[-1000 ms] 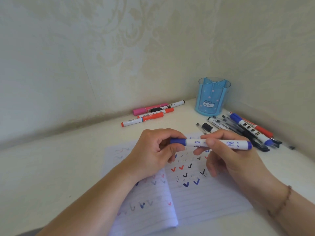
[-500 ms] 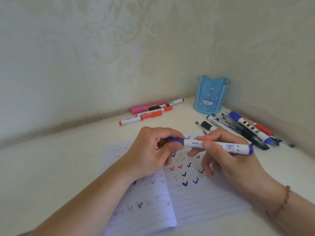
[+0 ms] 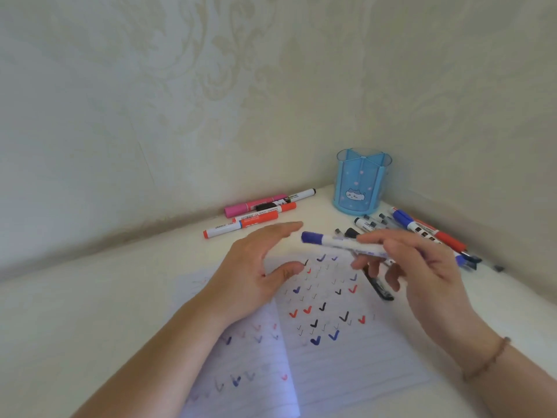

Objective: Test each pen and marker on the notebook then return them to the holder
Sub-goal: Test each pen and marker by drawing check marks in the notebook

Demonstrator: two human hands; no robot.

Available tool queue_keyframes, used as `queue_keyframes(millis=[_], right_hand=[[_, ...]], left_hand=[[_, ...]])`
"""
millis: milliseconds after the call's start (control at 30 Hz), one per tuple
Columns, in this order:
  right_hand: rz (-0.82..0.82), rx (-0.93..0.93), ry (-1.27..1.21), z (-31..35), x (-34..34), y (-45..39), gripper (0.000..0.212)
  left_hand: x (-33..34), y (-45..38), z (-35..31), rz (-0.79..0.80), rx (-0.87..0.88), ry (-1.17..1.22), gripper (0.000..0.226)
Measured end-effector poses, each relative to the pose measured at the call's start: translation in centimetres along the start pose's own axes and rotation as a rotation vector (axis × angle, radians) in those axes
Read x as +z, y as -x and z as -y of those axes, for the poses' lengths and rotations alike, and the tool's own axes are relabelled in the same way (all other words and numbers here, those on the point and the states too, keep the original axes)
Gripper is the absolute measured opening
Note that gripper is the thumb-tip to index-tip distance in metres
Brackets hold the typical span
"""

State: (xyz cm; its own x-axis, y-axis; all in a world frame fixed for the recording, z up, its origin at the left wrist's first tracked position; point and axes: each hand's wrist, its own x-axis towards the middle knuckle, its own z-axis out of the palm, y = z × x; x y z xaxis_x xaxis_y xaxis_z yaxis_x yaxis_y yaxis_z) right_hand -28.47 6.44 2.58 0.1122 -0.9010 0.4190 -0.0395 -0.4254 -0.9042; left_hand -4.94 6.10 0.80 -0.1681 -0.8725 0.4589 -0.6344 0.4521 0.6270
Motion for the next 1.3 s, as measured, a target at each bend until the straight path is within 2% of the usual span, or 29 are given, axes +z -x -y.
queue_keyframes(millis=[100, 167, 200, 267, 333, 467, 633, 700, 767, 833, 867, 967, 1033, 1100, 1200, 1267, 1300], right_hand=[[-0.222, -0.035, 0.542, -0.9, -2.6, -0.8, 0.025], [-0.279, 0.077, 0.907, -1.2, -3.9, -1.1, 0.030], [-0.293, 0.130, 0.990, -1.3, -4.2, -1.2, 0.032], [-0.307, 0.170, 1.053, -1.4, -4.2, -1.1, 0.032], [-0.297, 0.167, 1.092, -1.7, -4.1, -1.1, 0.030], [-0.232, 0.152, 1.178, -2.5, -4.0, -1.2, 0.021], [-0.270, 0.057, 1.168, -3.3, -4.1, -1.2, 0.015], [-0.297, -0.005, 1.159, -3.3, -4.0, -1.3, 0.013], [-0.316, -0.147, 1.096, -3.0, -3.6, -1.4, 0.010], [-0.267, -0.243, 0.909, -1.8, -2.6, -1.2, 0.009], [-0.198, -0.208, 0.746, -1.0, -1.9, -1.0, 0.009], [0.095, -0.011, 0.295, 0.1, 0.2, -0.4, 0.030], [0.128, 0.012, 0.177, 0.2, 0.8, -0.2, 0.032], [0.053, 0.006, 0.194, 0.2, 0.8, -0.2, 0.025], [0.068, -0.019, 0.453, -0.1, 0.3, -0.1, 0.015], [0.125, -0.087, 0.650, -0.2, 0.5, 0.1, 0.026], [0.155, -0.132, 0.695, -0.3, 0.7, 0.2, 0.032]], left_hand=[[-1.2, -0.4, 1.9, -0.194, -0.120, -0.183, 0.040], [-2.0, -0.6, 3.4, -0.266, -0.318, -0.386, 0.041], [-2.4, -0.6, 4.2, -0.251, -0.414, -0.486, 0.044], [-2.7, -0.6, 5.1, -0.192, -0.551, -0.582, 0.047], [-2.8, -0.7, 5.5, -0.153, -0.614, -0.571, 0.047], [-2.5, -0.9, 5.8, -0.122, -0.643, -0.583, 0.046], [-2.7, -0.9, 5.7, -0.103, -0.660, -0.659, 0.034], [-2.8, -1.1, 5.4, -0.136, -0.618, -0.656, 0.026], [-2.9, -1.3, 5.4, -0.273, -0.470, -0.540, 0.021], [-2.9, -1.3, 4.7, -0.412, -0.268, -0.297, 0.020], [-2.7, -1.2, 4.0, -0.420, -0.185, -0.191, 0.021], [-1.7, -0.4, 1.1, -0.197, -0.003, -0.008, 0.018], [-0.8, 0.0, 0.4, -0.015, 0.116, -0.009, 0.017], [-0.6, 0.1, 0.1, 0.038, 0.157, -0.001, 0.017], [-0.9, 0.4, -0.6, -0.091, 0.083, 0.190, 0.023], [-0.8, 0.6, -1.2, -0.097, 0.077, 0.382, 0.037], [-0.7, 0.7, -1.5, -0.046, 0.086, 0.464, 0.049]])
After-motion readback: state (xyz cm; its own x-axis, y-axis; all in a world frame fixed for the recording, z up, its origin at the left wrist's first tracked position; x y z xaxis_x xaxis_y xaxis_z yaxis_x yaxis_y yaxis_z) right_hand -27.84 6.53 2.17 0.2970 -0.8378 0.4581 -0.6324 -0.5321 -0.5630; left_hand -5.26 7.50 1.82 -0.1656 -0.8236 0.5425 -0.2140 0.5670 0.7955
